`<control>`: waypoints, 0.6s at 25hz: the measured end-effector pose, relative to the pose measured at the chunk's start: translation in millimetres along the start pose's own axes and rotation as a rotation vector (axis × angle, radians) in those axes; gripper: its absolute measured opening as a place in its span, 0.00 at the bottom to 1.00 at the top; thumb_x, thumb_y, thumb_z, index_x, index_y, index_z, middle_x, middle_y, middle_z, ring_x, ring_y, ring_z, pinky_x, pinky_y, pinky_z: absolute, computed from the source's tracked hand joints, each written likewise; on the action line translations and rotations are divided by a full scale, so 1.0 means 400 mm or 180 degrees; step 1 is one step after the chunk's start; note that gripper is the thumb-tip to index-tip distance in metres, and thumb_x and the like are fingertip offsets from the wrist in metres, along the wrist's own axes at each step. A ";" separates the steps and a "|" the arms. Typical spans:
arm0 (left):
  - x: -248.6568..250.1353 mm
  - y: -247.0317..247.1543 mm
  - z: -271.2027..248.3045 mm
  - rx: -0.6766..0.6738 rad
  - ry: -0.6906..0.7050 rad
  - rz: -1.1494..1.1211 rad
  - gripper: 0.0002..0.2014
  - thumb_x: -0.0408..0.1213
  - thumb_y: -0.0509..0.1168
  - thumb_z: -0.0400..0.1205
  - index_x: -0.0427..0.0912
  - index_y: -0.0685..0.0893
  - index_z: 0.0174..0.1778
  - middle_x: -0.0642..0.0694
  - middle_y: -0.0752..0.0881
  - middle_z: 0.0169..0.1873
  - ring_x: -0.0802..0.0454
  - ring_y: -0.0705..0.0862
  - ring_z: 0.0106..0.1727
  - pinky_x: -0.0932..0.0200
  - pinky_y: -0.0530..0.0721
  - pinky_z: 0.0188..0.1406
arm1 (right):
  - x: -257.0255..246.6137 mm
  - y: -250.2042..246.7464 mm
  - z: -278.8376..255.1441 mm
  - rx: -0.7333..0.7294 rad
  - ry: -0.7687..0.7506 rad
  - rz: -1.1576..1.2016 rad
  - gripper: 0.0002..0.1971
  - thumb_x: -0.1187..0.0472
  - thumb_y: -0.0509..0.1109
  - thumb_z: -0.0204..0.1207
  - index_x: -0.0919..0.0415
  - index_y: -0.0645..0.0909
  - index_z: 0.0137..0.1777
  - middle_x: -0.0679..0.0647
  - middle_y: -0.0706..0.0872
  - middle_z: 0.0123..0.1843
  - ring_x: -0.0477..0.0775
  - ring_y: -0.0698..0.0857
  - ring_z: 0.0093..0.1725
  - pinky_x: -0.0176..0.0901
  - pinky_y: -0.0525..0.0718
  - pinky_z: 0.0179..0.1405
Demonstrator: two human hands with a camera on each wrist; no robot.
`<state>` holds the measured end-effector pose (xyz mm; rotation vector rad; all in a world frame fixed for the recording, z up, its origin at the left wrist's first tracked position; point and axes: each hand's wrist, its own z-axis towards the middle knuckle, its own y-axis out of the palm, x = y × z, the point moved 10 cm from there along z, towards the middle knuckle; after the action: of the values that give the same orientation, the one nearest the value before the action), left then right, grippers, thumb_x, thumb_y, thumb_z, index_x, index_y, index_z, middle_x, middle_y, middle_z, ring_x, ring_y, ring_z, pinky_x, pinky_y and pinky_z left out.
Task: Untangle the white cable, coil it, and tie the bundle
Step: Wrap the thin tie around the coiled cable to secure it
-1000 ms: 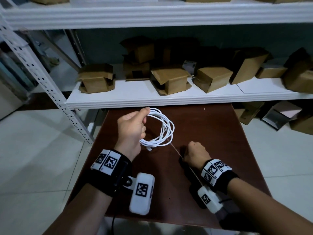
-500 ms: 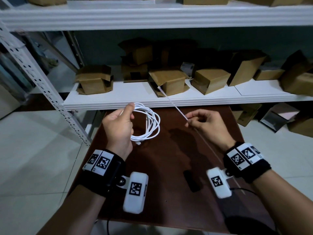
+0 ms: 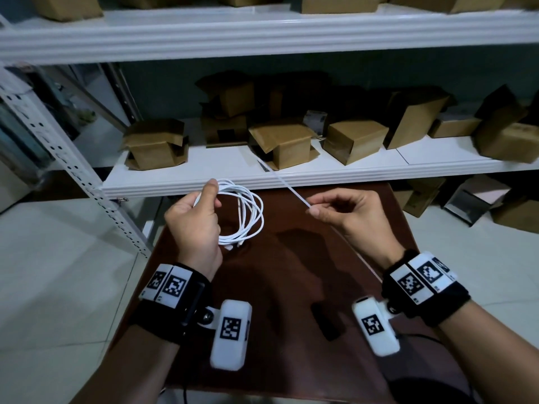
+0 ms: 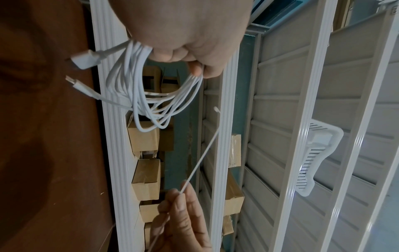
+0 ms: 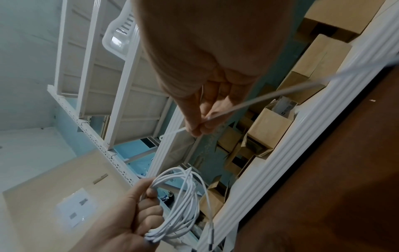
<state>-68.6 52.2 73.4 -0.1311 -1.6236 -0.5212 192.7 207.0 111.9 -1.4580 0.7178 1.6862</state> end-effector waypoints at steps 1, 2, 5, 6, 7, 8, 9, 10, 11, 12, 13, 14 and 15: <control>0.002 -0.002 0.002 0.0044 0.0004 -0.0033 0.26 0.44 0.77 0.82 0.47 0.78 0.18 0.51 0.63 0.17 0.55 0.59 0.17 0.63 0.54 0.19 | 0.002 0.005 -0.004 -0.0035 0.0055 0.0100 0.08 0.72 0.83 0.70 0.64 0.93 0.48 0.72 0.92 0.45 0.54 0.87 0.44 0.32 0.87 0.45; 0.004 -0.004 0.004 0.0070 0.0016 -0.0065 0.26 0.44 0.77 0.82 0.47 0.77 0.19 0.51 0.63 0.17 0.55 0.59 0.17 0.63 0.54 0.19 | 0.004 0.012 -0.008 -0.0071 0.0104 0.0174 0.08 0.73 0.82 0.70 0.65 0.93 0.48 0.76 0.91 0.45 0.57 0.86 0.44 0.32 0.86 0.44; 0.007 -0.004 0.002 0.0077 0.0037 -0.0104 0.25 0.44 0.77 0.82 0.47 0.77 0.20 0.51 0.63 0.16 0.55 0.58 0.18 0.62 0.54 0.20 | 0.004 0.028 -0.023 -0.0144 0.0165 0.0215 0.05 0.75 0.81 0.72 0.70 0.91 0.47 0.78 0.85 0.39 0.58 0.78 0.42 0.28 0.81 0.39; 0.005 -0.003 0.000 0.0071 0.0031 -0.0091 0.25 0.44 0.77 0.82 0.47 0.77 0.19 0.51 0.63 0.17 0.54 0.59 0.18 0.62 0.54 0.20 | 0.002 0.034 -0.028 -0.0181 0.0155 0.0177 0.04 0.76 0.80 0.73 0.72 0.90 0.46 0.72 0.85 0.38 0.57 0.76 0.41 0.27 0.78 0.38; 0.003 0.000 -0.003 0.0061 0.0025 -0.0071 0.26 0.45 0.77 0.82 0.47 0.78 0.19 0.51 0.63 0.17 0.54 0.59 0.18 0.63 0.54 0.20 | 0.000 0.041 -0.033 -0.0227 0.0138 0.0124 0.02 0.76 0.79 0.75 0.74 0.89 0.46 0.67 0.84 0.37 0.55 0.75 0.39 0.28 0.75 0.37; 0.002 0.003 -0.006 0.0049 0.0024 -0.0050 0.26 0.45 0.77 0.82 0.47 0.78 0.19 0.51 0.63 0.17 0.54 0.59 0.18 0.63 0.55 0.20 | -0.002 0.048 -0.038 -0.0274 0.0118 0.0073 0.02 0.75 0.78 0.76 0.75 0.88 0.45 0.62 0.83 0.35 0.52 0.74 0.36 0.28 0.72 0.35; 0.001 0.007 -0.010 0.0031 0.0035 -0.0034 0.26 0.45 0.77 0.82 0.47 0.78 0.19 0.50 0.63 0.17 0.54 0.59 0.18 0.62 0.56 0.20 | -0.001 0.053 -0.042 -0.0302 0.0110 0.0047 0.03 0.75 0.78 0.76 0.76 0.87 0.44 0.57 0.81 0.32 0.46 0.72 0.32 0.28 0.70 0.32; 0.000 0.011 -0.013 0.0004 0.0053 -0.0021 0.25 0.45 0.77 0.82 0.47 0.78 0.19 0.49 0.63 0.17 0.54 0.59 0.19 0.62 0.56 0.21 | 0.001 0.057 -0.045 -0.0307 0.0118 0.0049 0.05 0.74 0.78 0.76 0.77 0.85 0.43 0.52 0.78 0.29 0.42 0.70 0.29 0.28 0.67 0.30; -0.001 0.015 -0.016 -0.0025 0.0070 -0.0011 0.25 0.45 0.77 0.81 0.47 0.78 0.19 0.48 0.63 0.18 0.53 0.59 0.19 0.61 0.56 0.22 | 0.003 0.059 -0.047 -0.0304 0.0132 0.0063 0.07 0.74 0.78 0.76 0.77 0.84 0.41 0.48 0.75 0.27 0.39 0.68 0.27 0.28 0.65 0.28; -0.001 0.019 -0.020 -0.0048 0.0077 -0.0004 0.25 0.46 0.77 0.81 0.47 0.78 0.19 0.48 0.63 0.18 0.53 0.59 0.19 0.61 0.55 0.23 | 0.004 0.062 -0.049 -0.0307 0.0142 0.0064 0.08 0.73 0.79 0.76 0.75 0.83 0.41 0.45 0.73 0.25 0.39 0.66 0.26 0.29 0.64 0.27; -0.002 0.022 -0.023 -0.0063 0.0076 -0.0005 0.25 0.46 0.77 0.81 0.47 0.78 0.19 0.47 0.63 0.18 0.53 0.59 0.19 0.61 0.55 0.23 | 0.005 0.064 -0.049 -0.0319 0.0145 0.0040 0.08 0.72 0.80 0.76 0.74 0.83 0.40 0.45 0.72 0.25 0.40 0.65 0.26 0.30 0.63 0.27; -0.002 0.024 -0.026 -0.0074 0.0068 -0.0007 0.25 0.45 0.77 0.81 0.47 0.78 0.19 0.48 0.62 0.18 0.53 0.59 0.19 0.61 0.55 0.23 | 0.006 0.066 -0.050 -0.0342 0.0139 -0.0008 0.08 0.71 0.80 0.76 0.74 0.84 0.40 0.47 0.72 0.26 0.42 0.65 0.27 0.32 0.62 0.27; -0.003 0.025 -0.027 -0.0079 0.0060 -0.0009 0.25 0.45 0.77 0.81 0.47 0.78 0.19 0.48 0.62 0.18 0.53 0.59 0.19 0.61 0.54 0.23 | 0.006 0.068 -0.051 -0.0375 0.0133 -0.0064 0.07 0.70 0.80 0.77 0.73 0.86 0.41 0.51 0.73 0.28 0.46 0.65 0.29 0.35 0.61 0.28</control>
<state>-54.7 57.2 75.0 -0.1421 -1.5994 -0.5434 180.7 176.0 103.9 -1.5807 0.6332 1.7119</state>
